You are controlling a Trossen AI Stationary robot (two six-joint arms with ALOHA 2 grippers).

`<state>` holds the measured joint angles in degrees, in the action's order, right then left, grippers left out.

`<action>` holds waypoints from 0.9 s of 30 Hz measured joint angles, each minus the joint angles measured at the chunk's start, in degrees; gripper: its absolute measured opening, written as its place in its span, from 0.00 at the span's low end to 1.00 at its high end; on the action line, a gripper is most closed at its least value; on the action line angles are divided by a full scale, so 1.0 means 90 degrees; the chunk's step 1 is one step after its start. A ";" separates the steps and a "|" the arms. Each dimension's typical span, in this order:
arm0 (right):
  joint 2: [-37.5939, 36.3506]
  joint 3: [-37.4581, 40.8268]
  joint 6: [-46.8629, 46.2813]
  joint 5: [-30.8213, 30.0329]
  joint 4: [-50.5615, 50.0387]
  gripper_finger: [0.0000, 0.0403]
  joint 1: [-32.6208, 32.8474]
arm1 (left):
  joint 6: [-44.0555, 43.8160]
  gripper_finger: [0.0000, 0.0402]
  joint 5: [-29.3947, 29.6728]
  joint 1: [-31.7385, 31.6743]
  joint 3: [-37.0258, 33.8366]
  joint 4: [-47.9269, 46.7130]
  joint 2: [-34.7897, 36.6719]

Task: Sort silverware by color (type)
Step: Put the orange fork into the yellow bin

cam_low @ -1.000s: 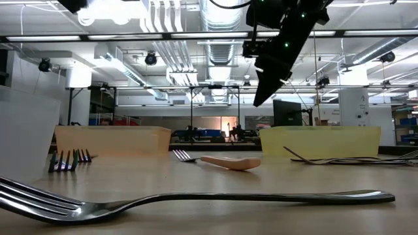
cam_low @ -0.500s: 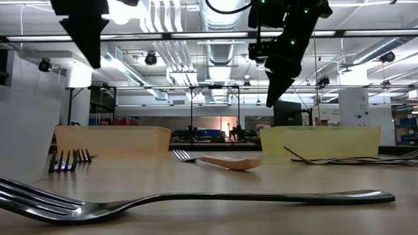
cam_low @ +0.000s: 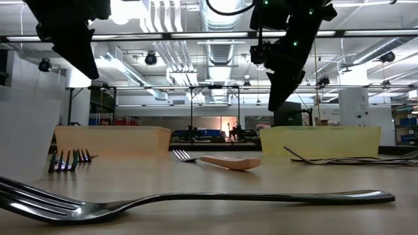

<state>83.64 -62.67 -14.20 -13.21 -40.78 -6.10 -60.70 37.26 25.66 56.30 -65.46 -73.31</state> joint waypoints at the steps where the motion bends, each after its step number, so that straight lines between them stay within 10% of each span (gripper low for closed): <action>1: 0.0000 0.0054 -0.0387 0.0005 0.0110 0.50 0.0039 | -0.0041 0.31 0.0131 -0.0007 -0.0061 0.0008 0.0092; 14: 0.0440 0.0245 -0.2332 0.1384 0.2598 0.50 0.0604 | -0.0479 0.31 0.1201 -0.0050 -0.0316 -0.0007 0.0990; 27: 0.1874 -0.0643 -0.3378 0.1469 0.2423 0.50 0.0928 | 0.0726 0.31 0.1131 -0.0062 -0.0319 -0.0380 0.1874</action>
<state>100.50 -68.46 -44.60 0.01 -18.98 2.25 -54.17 47.44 25.10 53.43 -68.88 -56.45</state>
